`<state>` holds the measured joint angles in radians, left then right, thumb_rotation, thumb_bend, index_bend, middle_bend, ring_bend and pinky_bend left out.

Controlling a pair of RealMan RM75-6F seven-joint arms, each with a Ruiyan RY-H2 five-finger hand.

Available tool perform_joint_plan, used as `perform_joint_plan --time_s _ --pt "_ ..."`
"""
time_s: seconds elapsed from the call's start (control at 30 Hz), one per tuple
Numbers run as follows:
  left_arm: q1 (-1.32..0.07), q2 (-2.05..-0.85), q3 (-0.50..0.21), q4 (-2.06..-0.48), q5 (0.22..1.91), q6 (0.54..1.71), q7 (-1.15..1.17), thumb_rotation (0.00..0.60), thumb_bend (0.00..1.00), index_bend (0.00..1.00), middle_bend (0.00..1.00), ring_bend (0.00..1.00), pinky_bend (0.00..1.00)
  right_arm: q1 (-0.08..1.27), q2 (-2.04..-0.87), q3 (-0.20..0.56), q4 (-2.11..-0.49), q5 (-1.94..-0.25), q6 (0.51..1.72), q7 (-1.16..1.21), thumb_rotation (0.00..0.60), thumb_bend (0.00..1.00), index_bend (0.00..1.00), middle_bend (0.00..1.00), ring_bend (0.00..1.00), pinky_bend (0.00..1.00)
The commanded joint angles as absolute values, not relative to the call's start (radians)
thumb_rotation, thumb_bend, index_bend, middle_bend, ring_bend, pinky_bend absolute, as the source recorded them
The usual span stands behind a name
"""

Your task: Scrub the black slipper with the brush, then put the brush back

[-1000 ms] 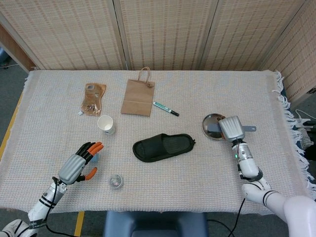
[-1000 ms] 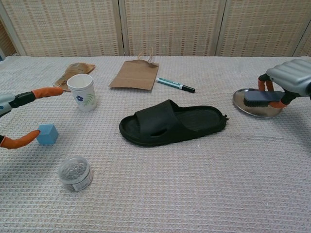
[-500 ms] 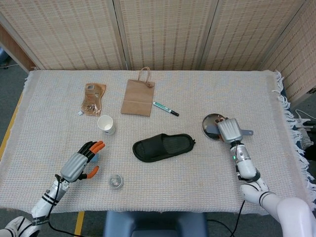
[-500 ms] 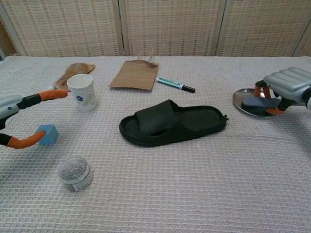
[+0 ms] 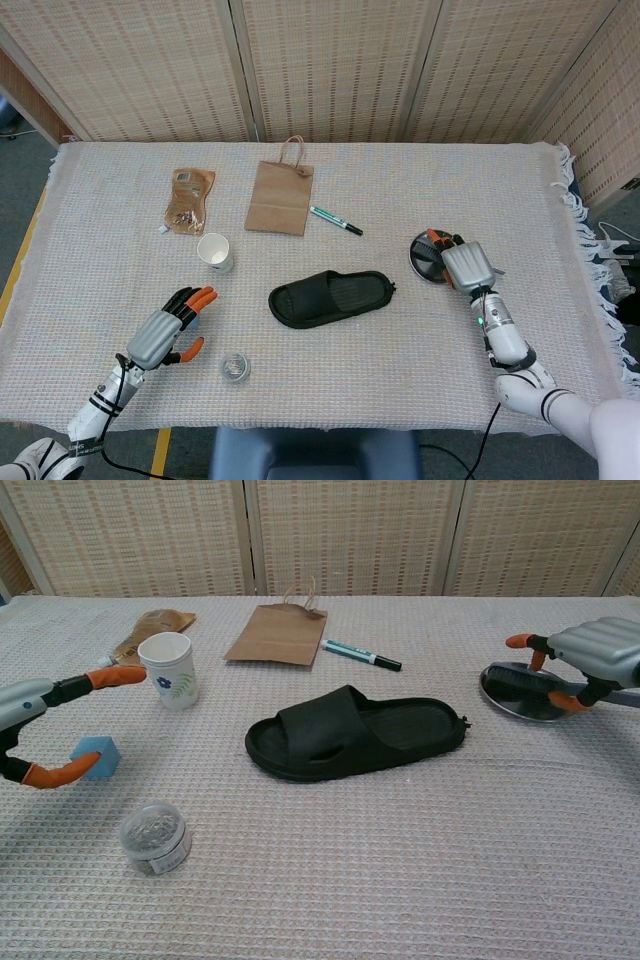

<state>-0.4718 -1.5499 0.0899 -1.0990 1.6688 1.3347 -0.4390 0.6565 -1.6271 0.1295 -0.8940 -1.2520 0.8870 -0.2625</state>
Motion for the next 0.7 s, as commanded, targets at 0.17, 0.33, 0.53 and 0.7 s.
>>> perform_joint_plan --time_s 0.17,0.33,0.53,0.7 --pt "-0.438 -1.499 0.1 -1.15 1.669 1.365 -0.404 0.6 0.49 0.0 0.0 0.0 0.04 0.597 -1.493 0.119 -1.092 -1.29 0.965 -0.198 0.6 0.25 0.01 0.23 0.18 0.59" --pt "-0.347 -1.419 0.124 -1.21 1.648 1.445 -0.299 0.6 0.49 0.0 0.0 0.0 0.05 0.478 -1.369 0.08 -1.292 -1.39 1.187 -0.131 0.6 0.21 0.0 0.16 0.08 0.32" --pt "-0.243 -1.35 0.087 -1.283 1.572 1.551 -0.102 0.6 0.49 0.0 0.0 0.0 0.04 0.232 -1.29 -0.058 -1.401 -1.587 1.578 -0.104 0.6 0.15 0.0 0.01 0.0 0.05" --pt "-0.201 -1.325 0.079 -1.316 1.635 1.664 -0.047 0.6 0.49 0.0 0.0 0.0 0.05 0.131 -1.273 -0.115 -1.416 -1.678 1.71 -0.17 0.6 0.12 0.0 0.0 0.0 0.0"
